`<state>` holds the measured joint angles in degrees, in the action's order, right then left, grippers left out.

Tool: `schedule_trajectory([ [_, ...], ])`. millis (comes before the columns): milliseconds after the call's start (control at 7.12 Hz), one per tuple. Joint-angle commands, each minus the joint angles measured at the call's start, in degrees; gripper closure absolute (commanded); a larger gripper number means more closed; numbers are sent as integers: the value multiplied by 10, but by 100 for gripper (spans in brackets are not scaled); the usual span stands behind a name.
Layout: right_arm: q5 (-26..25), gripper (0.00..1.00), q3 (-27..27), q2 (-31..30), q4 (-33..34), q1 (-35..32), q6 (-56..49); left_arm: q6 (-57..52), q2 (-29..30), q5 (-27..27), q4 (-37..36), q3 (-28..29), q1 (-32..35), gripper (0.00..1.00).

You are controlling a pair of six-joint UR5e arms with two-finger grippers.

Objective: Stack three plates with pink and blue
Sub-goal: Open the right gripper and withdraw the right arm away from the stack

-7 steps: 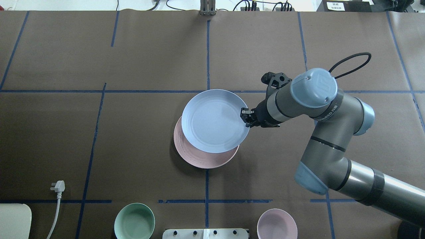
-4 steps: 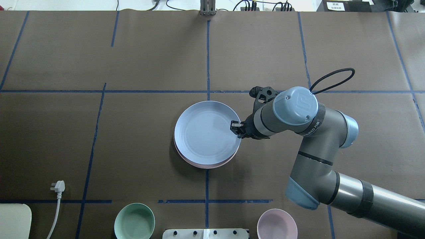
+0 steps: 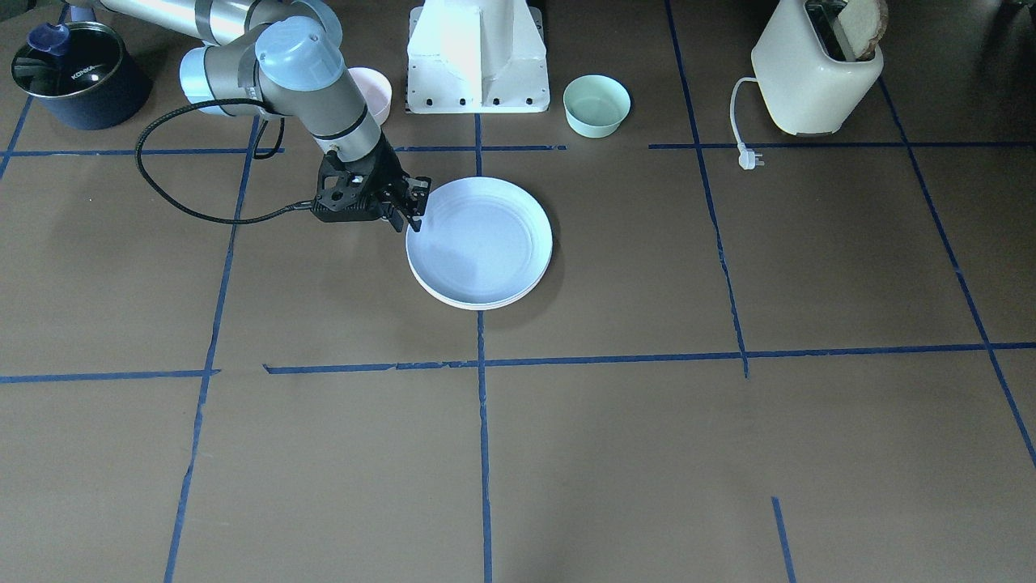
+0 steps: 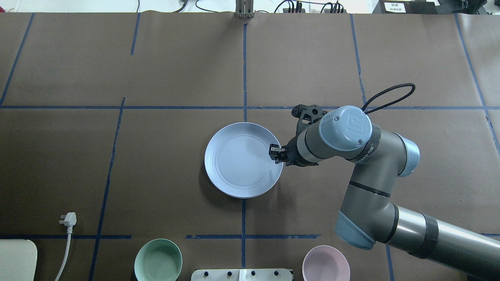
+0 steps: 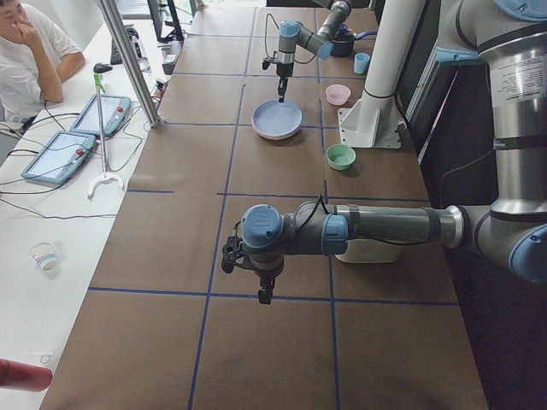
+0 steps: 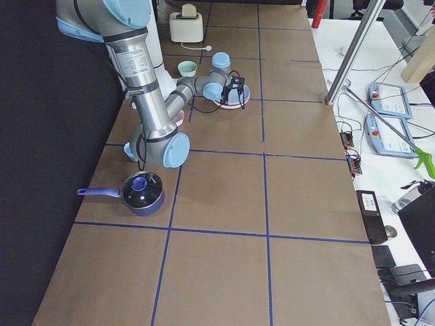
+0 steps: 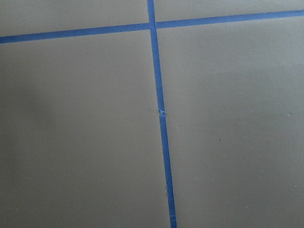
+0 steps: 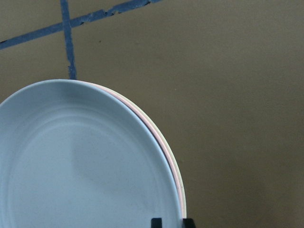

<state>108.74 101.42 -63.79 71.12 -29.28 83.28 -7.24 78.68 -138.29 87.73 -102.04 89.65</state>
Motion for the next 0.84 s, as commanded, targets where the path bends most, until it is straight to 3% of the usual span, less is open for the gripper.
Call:
schedule_trajectory([
  [0, 77, 0, -3, -3, 23, -76, -39, -1, 3, 0, 1, 0, 0, 0],
  [421, 190, 0, -4, -18, 172, -244, -321, -5, 11, 21, 0, 0, -1, 0],
  [702, 225, 0, -4, -89, 246, -372, -596, -6, -4, 26, -3, 5, 0, 0],
])
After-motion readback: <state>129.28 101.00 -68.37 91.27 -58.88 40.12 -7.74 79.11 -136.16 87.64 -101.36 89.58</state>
